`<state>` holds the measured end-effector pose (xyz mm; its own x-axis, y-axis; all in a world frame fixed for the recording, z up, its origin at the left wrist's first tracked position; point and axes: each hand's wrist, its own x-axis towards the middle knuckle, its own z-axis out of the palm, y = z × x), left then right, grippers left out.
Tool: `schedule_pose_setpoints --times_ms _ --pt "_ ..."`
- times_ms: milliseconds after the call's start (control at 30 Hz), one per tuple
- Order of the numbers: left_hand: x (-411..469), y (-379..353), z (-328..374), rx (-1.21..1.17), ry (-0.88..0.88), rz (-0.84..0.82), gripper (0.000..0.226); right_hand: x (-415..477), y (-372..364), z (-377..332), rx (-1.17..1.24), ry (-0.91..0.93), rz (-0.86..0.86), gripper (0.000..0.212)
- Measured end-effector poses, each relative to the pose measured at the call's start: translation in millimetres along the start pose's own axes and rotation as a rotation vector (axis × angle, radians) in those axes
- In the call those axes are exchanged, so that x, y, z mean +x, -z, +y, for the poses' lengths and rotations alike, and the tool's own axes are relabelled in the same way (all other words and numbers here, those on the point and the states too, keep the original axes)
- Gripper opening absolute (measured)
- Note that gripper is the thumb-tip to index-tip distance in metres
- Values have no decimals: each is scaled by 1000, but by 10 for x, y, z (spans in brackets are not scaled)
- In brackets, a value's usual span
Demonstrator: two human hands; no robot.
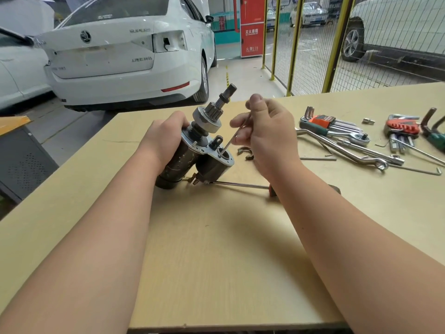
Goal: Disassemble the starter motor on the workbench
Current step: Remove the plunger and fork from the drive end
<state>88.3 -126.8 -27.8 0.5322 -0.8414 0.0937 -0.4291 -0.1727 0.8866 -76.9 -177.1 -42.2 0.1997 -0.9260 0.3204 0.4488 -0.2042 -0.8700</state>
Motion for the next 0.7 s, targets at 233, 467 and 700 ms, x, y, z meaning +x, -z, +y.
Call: schedule_pose_setpoints --times_ms 233,467,700 --pt "15 -22 19 46 44 18 35 37 139 -54 -63 -15 -9 25" --pt "76 -22 44 66 96 -27 32 181 159 -25 152 -218 -196 30" --pt "228 -96 176 142 239 -203 30 223 215 93 348 -374 -75 32"
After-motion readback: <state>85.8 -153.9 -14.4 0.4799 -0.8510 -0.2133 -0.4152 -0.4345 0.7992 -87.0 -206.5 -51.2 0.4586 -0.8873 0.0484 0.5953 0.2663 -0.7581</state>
